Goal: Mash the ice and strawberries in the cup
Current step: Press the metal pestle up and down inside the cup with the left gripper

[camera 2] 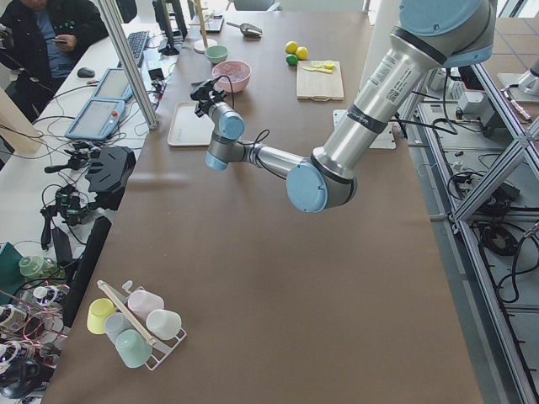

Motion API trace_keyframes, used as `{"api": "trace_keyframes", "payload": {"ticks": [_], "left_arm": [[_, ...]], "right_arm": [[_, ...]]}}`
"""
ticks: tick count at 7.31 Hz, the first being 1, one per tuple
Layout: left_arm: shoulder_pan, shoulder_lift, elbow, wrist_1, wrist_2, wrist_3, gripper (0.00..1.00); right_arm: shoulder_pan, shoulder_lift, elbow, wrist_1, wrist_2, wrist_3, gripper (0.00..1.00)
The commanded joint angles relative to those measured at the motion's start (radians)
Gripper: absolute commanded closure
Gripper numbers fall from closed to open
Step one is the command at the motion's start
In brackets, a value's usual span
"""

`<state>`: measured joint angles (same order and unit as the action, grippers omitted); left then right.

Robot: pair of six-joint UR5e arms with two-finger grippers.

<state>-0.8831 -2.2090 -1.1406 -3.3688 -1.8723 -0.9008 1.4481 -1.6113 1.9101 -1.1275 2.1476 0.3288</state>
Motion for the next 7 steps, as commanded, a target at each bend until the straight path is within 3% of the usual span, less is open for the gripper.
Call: {"api": "trace_keyframes", "payload": {"ticks": [1, 7], "left_arm": [[0.015, 0.015, 0.007, 0.000, 0.004, 0.003, 1.00], [0.045, 0.014, 0.027, 0.015, 0.021, 0.011, 1.00]], "right_arm": [[0.000, 0.010, -0.006, 0.000, -0.002, -0.001, 0.01], [0.000, 0.013, -0.010, 0.000, -0.002, -0.001, 0.01]]}}
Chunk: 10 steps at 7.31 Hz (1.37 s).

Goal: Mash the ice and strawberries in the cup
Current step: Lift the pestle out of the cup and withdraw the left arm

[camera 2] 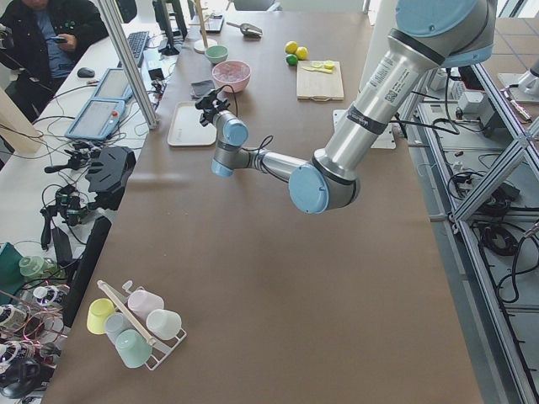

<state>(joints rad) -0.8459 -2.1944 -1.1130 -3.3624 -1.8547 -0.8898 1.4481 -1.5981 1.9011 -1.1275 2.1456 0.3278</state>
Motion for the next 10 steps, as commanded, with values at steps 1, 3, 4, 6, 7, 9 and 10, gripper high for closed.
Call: {"api": "trace_keyframes", "payload": {"ticks": [1, 3, 4, 6, 7, 9, 10], "left_arm": [[0.010, -0.001, -0.002, 0.014, 0.003, 0.000, 1.00], [-0.021, -0.014, -0.057, 0.035, 0.002, -0.023, 1.00], [-0.053, -0.013, -0.103, 0.053, -0.003, -0.093, 1.00], [-0.172, -0.010, -0.162, 0.185, -0.100, -0.120, 1.00], [-0.265, -0.013, -0.162, 0.292, -0.232, -0.124, 1.00], [-0.404, -0.010, -0.162, 0.485, -0.413, -0.106, 1.00], [-0.462, 0.004, -0.159, 0.561, -0.496, -0.066, 1.00]], "right_arm": [[0.000, 0.000, -0.002, 0.000, 0.000, 0.001, 0.01], [0.000, 0.004, 0.001, 0.000, 0.002, 0.000, 0.01], [0.000, 0.009, 0.001, 0.000, 0.002, 0.001, 0.01], [0.000, 0.010, 0.004, 0.000, 0.002, 0.001, 0.01], [0.000, 0.010, 0.006, 0.000, 0.002, 0.002, 0.01], [-0.002, 0.041, -0.005, 0.000, 0.004, 0.001, 0.01], [-0.006, 0.052, 0.003, -0.002, -0.007, -0.003, 0.01]]}}
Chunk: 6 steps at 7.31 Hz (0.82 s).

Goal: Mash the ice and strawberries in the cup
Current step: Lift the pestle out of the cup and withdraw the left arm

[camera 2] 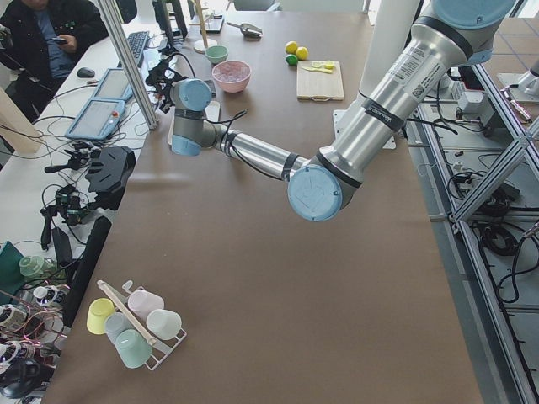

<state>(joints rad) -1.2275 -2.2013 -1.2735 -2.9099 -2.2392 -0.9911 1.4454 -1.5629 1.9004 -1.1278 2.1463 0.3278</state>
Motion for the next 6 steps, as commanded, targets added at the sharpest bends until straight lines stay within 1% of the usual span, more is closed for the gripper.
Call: {"api": "trace_keyframes", "payload": {"ticks": [1, 2, 4, 5, 6], "left_arm": [[-0.114, 0.085, 0.003, 0.147, -0.158, 0.102, 1.00], [-0.134, 0.147, 0.009, 0.171, -0.175, 0.147, 1.00], [-0.153, 0.272, 0.029, 0.195, -0.183, 0.155, 1.00], [-0.159, 0.328, 0.026, 0.245, -0.191, 0.169, 1.00], [-0.174, 0.359, 0.032, 0.288, -0.192, 0.181, 1.00]], "right_arm": [[-0.010, 0.018, -0.004, -0.001, -0.005, -0.003, 0.01], [-0.025, 0.024, -0.004, -0.001, -0.005, -0.003, 0.01], [-0.042, 0.047, -0.003, 0.000, 0.000, -0.003, 0.01], [-0.065, 0.055, -0.004, 0.000, -0.002, -0.003, 0.01], [-0.085, 0.069, -0.004, 0.000, -0.003, -0.003, 0.01]]}}
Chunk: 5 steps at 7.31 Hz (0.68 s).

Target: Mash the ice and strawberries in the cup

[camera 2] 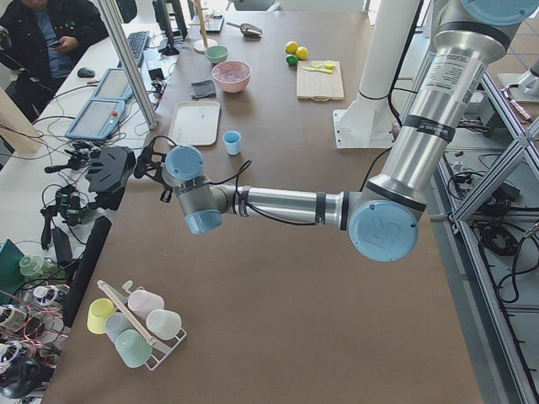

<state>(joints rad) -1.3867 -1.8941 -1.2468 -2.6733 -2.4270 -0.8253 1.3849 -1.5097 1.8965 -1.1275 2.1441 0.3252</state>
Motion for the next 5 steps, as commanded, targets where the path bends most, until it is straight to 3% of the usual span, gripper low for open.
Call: {"api": "trace_keyframes", "payload": {"ticks": [1, 3, 5], "left_arm": [[-0.017, 0.082, 0.004, 0.149, -0.001, 0.114, 1.00], [-0.034, 0.102, 0.006, 0.417, 0.020, 0.394, 1.00], [-0.025, 0.121, 0.041, 0.495, 0.081, 0.521, 1.00]], "right_arm": [[-0.044, 0.020, -0.002, 0.000, -0.004, 0.000, 0.01], [-0.049, 0.017, -0.007, 0.000, -0.004, -0.002, 0.01], [-0.059, 0.014, -0.005, 0.000, -0.006, -0.002, 0.01]]}}
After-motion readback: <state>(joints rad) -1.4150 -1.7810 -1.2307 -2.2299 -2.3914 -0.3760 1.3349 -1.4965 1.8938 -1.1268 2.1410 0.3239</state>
